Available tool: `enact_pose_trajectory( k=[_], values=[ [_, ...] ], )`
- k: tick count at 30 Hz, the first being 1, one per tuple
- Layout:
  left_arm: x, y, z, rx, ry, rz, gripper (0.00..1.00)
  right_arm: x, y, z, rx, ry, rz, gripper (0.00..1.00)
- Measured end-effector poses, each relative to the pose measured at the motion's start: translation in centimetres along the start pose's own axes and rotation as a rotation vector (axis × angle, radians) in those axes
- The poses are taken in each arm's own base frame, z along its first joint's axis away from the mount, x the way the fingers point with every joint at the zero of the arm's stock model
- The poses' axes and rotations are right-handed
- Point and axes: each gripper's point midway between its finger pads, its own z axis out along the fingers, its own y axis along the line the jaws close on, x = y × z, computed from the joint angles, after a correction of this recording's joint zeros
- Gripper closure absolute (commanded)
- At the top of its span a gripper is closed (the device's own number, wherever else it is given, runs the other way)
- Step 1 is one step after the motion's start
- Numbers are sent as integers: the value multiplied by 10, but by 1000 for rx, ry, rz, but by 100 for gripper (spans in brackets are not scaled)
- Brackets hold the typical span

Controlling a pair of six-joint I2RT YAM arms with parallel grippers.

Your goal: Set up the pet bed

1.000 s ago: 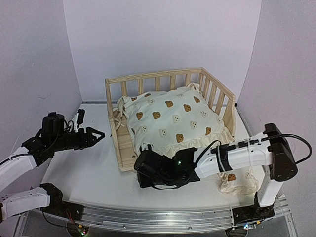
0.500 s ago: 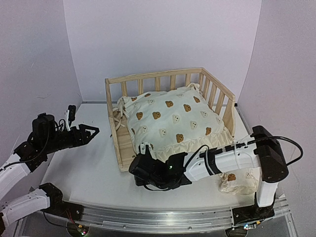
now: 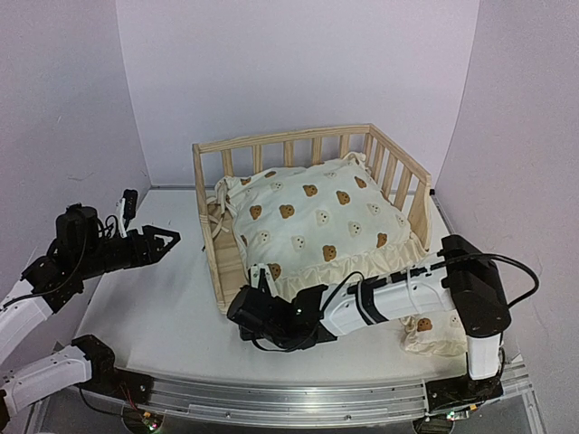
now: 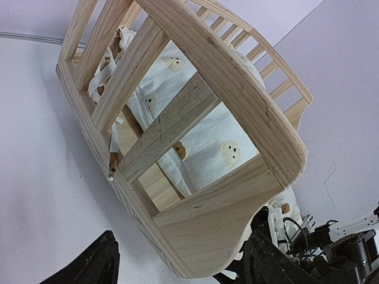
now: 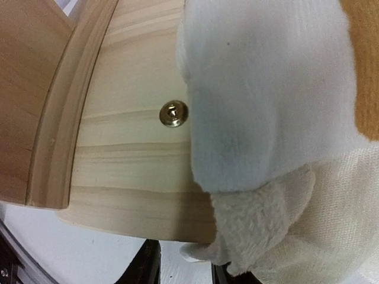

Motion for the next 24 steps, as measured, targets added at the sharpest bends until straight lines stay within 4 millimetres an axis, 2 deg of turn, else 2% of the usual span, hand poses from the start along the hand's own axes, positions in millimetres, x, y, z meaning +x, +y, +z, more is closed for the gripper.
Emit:
enact_pose_trajectory(
  k=[2,4,5,9,11,14,17,19,22,24],
  values=[
    [-1,-1,-2,0,-3,10,27,2,-1,3,7,-1,0,82],
    [-2,-2,-4,-3,-7,16,27,4,-3,5,15,-3,-3,99],
    [-3,-2,-5,-5,-9,18,26,4,-4,6,19,-5,2,100],
    [-3,-1,-8,-19,-8,29,25,7,-6,7,11,-3,-2,100],
    [-3,0,-8,-29,-7,35,23,16,-6,4,-18,45,-23,100],
    [-5,1,-10,-37,-9,42,22,24,-2,-17,-112,143,-61,100],
    [-5,2,-10,-45,-9,51,21,16,8,-47,-287,241,-57,100],
    [-4,3,-9,-48,-4,53,21,6,12,-60,-390,277,-46,100],
    [-1,5,-7,-55,12,52,21,0,14,-66,-522,329,-54,100],
    [1,5,-5,-53,24,48,21,2,14,-67,-580,366,-66,100]
  ],
)
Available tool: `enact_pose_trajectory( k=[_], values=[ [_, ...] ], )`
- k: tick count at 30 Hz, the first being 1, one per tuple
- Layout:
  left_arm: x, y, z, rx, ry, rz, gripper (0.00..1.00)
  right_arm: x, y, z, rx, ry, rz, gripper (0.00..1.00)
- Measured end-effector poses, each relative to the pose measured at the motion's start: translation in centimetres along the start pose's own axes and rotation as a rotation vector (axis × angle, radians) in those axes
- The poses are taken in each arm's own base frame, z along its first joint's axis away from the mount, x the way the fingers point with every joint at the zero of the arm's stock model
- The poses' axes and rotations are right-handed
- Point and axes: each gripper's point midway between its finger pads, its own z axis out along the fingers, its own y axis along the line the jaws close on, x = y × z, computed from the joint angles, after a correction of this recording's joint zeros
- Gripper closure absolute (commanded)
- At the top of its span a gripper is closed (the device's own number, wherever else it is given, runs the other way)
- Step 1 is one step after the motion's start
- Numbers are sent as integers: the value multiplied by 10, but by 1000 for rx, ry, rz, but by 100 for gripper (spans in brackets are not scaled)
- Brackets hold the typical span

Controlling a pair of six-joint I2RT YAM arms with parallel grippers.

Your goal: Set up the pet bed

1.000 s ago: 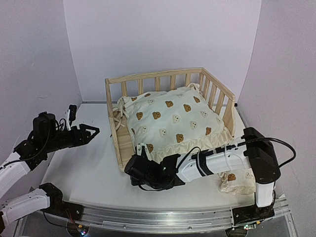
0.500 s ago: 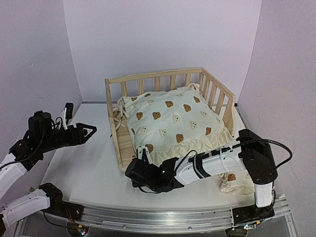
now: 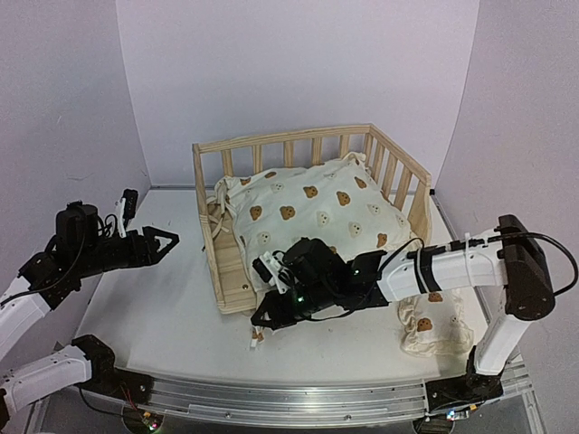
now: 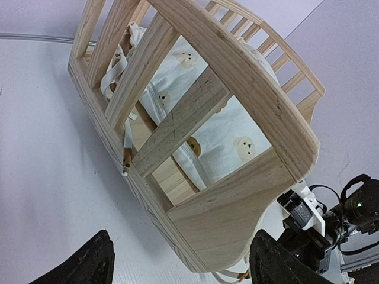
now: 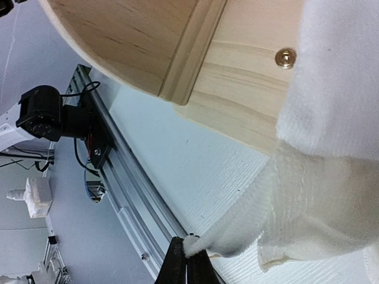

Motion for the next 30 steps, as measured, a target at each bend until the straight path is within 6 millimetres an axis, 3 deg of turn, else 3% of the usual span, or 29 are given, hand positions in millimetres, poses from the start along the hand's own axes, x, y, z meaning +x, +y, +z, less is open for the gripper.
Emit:
enact_pose_trajectory(
  k=[3,7,11,15,17,22,25,30],
  values=[
    [2,0,2,3,12,-3,21,-6,6,-3,-72,7,3,100],
    [1,-1,1,8,7,-2,21,-33,21,-10,-188,-55,50,99],
    [1,-2,0,10,5,-10,21,-48,25,-9,-223,-103,139,87],
    [2,-3,0,18,8,-23,21,-46,23,6,-210,-72,190,69],
    [2,-4,0,23,12,-25,21,-38,24,15,-178,-27,177,60],
    [5,-3,2,25,26,-28,21,5,29,27,-58,112,50,42],
    [5,-3,3,23,30,-29,21,32,26,32,-17,160,-25,37],
    [6,-2,4,22,33,-29,21,69,-13,37,79,193,-116,37]
  ],
)
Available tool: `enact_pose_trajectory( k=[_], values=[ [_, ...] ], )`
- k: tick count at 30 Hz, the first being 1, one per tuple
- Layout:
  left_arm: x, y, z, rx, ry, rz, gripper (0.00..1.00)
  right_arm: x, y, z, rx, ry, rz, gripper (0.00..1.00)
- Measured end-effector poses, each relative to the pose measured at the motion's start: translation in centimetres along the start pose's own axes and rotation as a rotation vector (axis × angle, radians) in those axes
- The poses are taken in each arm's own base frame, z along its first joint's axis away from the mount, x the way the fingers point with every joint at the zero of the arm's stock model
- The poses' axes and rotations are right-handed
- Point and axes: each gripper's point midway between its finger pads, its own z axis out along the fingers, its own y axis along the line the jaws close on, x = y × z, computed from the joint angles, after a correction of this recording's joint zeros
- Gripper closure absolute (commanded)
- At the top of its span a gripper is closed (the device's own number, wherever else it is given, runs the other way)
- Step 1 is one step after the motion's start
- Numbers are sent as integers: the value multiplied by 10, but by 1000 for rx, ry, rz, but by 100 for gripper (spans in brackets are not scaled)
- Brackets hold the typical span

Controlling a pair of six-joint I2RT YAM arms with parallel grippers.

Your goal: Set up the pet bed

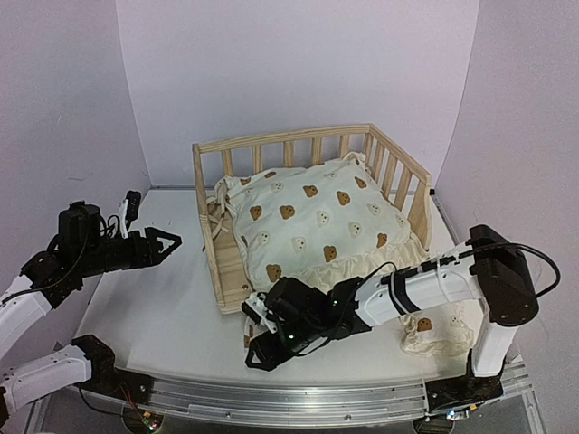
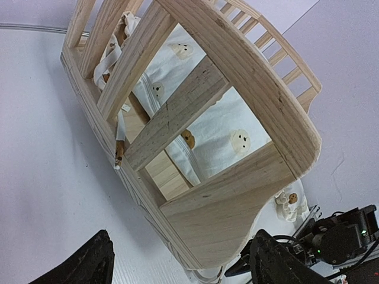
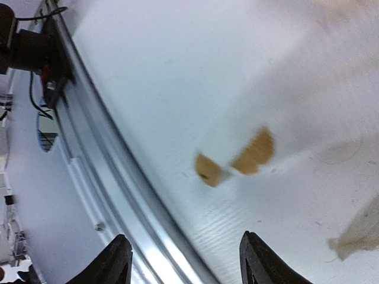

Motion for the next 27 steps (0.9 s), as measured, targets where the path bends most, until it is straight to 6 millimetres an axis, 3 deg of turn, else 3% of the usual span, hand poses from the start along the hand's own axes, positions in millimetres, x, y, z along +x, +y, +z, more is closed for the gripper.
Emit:
enact_pose_trajectory(
  k=[2,6,13,18,22,27],
  values=[
    [0,0,0,0,0,0,21,10,-21,5,49,-11,-20,43],
    [0,-1,-1,3,-2,1,21,14,-37,10,85,-54,-48,54],
    [-1,-2,-1,6,-6,5,20,-7,-4,12,36,-232,-114,69],
    [-1,-3,-2,13,-4,12,20,-19,-1,9,70,-334,-49,58],
    [-1,-4,-2,17,-6,25,20,-17,-11,4,133,-344,-1,55],
    [-2,-5,-3,20,-10,30,20,-15,-3,-7,159,-362,-5,56]
  ],
)
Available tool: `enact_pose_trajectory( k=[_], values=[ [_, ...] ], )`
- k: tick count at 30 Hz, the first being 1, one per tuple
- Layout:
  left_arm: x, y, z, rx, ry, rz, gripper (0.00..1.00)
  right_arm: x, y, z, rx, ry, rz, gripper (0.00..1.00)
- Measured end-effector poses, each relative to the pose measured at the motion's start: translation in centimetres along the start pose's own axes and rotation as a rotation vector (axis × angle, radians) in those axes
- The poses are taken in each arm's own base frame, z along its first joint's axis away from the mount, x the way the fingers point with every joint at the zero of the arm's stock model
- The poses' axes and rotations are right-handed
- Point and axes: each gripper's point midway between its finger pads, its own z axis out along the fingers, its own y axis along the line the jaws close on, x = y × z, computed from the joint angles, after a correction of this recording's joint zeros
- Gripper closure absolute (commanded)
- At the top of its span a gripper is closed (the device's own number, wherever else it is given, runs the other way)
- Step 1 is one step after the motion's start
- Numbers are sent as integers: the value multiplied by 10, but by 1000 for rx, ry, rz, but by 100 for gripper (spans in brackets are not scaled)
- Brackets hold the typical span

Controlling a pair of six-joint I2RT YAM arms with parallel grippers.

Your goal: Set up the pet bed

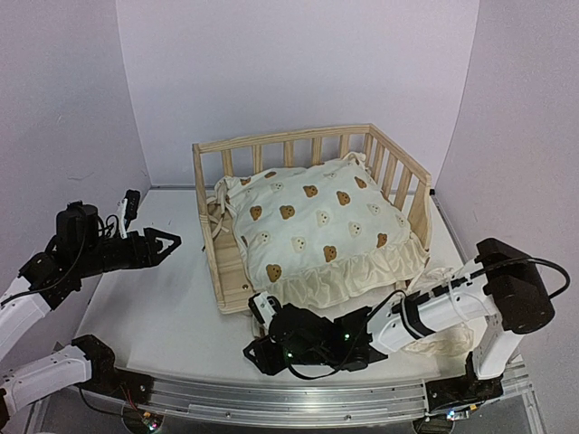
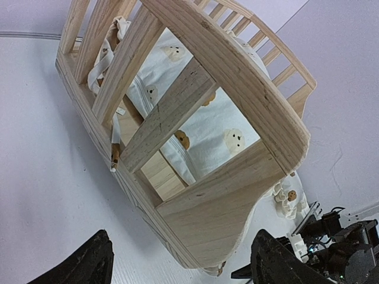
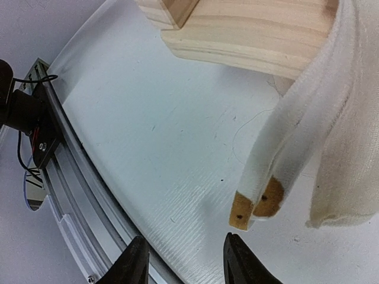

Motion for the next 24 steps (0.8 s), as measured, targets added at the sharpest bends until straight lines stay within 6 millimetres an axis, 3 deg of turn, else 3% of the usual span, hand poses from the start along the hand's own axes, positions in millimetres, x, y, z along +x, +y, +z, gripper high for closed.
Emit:
enact_pose_trajectory(
  k=[13,24],
  values=[
    [1,-1,0,5,5,-1,19,-14,-7,3,78,-70,-40,56],
    [1,0,0,4,7,-2,19,-1,-22,21,138,-50,-73,57]
  ],
)
